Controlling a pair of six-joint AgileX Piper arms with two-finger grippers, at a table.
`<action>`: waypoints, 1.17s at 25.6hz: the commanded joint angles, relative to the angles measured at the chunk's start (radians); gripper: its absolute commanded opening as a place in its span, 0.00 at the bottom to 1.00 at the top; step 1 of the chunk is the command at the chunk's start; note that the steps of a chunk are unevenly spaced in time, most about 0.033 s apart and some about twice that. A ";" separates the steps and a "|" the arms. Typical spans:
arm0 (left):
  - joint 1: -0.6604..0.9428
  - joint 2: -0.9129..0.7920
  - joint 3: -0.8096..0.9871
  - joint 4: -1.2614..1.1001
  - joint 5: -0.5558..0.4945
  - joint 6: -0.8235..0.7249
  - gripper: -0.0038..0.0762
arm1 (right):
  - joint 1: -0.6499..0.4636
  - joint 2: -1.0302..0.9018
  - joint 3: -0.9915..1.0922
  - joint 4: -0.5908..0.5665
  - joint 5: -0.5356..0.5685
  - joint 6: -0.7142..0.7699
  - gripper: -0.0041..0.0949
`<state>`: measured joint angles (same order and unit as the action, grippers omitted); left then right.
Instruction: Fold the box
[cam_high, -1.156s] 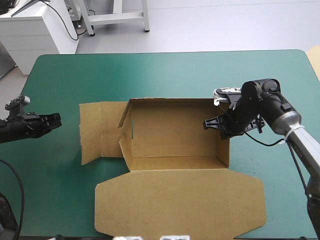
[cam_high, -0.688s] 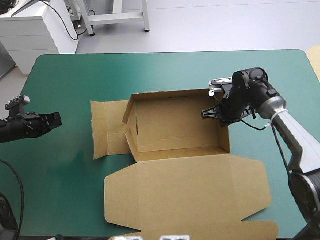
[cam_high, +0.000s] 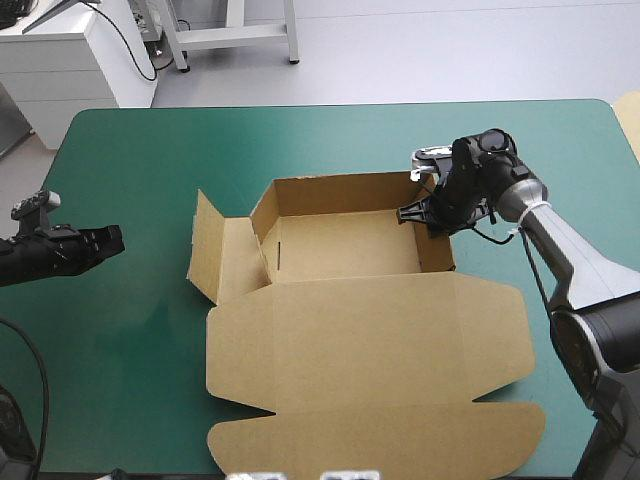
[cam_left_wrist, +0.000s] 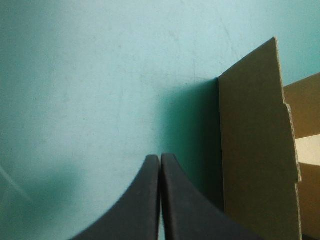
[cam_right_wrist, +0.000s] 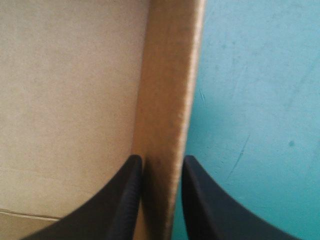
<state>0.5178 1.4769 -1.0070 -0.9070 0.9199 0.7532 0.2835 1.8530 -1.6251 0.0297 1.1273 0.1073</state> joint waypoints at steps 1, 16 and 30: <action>-0.002 -0.038 -0.025 -0.054 -0.001 0.011 0.04 | -0.009 -0.048 -0.035 -0.016 -0.001 -0.009 0.58; -0.002 -0.038 -0.025 -0.054 -0.001 0.011 0.04 | -0.009 -0.110 -0.142 0.026 0.119 0.071 0.75; -0.002 -0.038 -0.025 -0.054 -0.008 0.011 0.04 | -0.009 0.033 -0.087 0.075 0.098 0.077 0.74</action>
<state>0.5178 1.4769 -1.0070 -0.9092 0.9144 0.7621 0.2821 1.9402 -1.6914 0.0948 1.2138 0.1960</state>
